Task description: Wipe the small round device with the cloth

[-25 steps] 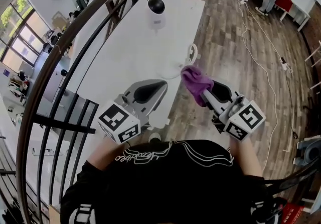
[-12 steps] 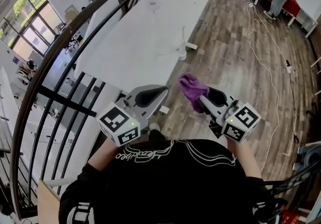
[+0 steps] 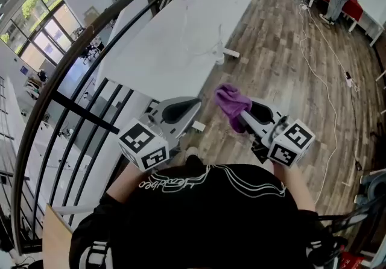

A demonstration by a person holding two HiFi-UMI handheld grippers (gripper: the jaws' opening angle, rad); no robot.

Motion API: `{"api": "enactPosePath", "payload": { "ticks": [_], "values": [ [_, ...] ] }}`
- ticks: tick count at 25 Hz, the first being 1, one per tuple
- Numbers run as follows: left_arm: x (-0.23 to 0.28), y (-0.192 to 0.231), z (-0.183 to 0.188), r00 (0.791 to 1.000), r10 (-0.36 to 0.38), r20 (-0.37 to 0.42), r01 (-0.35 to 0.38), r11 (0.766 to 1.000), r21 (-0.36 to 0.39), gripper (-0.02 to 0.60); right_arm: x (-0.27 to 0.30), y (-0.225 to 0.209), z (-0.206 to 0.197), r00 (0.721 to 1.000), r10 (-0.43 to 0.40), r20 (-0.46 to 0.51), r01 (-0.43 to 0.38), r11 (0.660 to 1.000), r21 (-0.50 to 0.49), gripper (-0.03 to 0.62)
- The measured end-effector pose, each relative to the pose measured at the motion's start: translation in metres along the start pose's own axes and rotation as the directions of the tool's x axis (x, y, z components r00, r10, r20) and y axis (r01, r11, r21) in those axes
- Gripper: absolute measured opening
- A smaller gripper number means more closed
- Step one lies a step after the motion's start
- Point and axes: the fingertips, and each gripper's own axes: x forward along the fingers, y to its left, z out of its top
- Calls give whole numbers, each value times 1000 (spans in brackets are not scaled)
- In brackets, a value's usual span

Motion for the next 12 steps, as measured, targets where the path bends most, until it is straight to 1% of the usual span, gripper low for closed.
{"api": "enactPosePath", "payload": {
  "ticks": [9,12],
  "values": [
    [-12,-22,-9,1000,-13,24,14,1000,-25,9,-9,25,-11,1000,-4,-21,3,1000,-28,72],
    [-15,-24,-9,1000,-12,19,13,1000,-13,9,-8,29,-11,1000,-5,-25,4,1000,-29,72]
  ]
}}
